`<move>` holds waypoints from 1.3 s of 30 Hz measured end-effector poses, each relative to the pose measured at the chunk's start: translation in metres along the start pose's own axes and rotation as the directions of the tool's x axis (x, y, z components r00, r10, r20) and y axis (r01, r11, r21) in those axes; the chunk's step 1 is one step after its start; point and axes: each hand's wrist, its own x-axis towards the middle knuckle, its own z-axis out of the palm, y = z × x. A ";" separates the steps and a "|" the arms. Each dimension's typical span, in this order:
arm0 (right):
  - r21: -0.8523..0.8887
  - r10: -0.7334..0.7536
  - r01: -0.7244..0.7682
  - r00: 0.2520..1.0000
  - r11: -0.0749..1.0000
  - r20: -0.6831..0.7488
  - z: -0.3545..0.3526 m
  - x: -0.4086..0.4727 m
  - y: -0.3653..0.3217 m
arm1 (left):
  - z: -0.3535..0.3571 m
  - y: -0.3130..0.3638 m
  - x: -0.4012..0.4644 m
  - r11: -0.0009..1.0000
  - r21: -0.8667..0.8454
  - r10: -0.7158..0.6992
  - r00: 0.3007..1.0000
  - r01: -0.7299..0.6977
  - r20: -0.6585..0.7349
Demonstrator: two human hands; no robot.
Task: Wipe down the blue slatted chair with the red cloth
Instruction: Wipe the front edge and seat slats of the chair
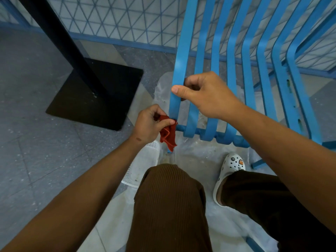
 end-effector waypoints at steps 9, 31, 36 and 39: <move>-0.032 -0.018 0.019 1.000 0.999 0.023 -0.003 0.002 0.001 | 0.027 -0.039 -0.002 0.985 0.075 -0.154 0.988 0.154 -0.005; 0.035 -0.019 0.019 1.000 0.999 0.008 0.002 0.005 0.008 | 0.034 -0.055 0.003 0.983 0.106 -0.149 0.989 0.150 -0.016; 0.050 -0.015 0.014 1.000 0.999 0.014 0.002 0.005 0.009 | 0.047 -0.076 0.001 0.963 0.107 -0.245 0.969 0.246 -0.021; 0.059 -0.014 0.012 1.000 0.998 0.020 0.003 0.004 0.008 | 0.046 -0.074 0.002 0.967 0.105 -0.230 0.973 0.231 -0.023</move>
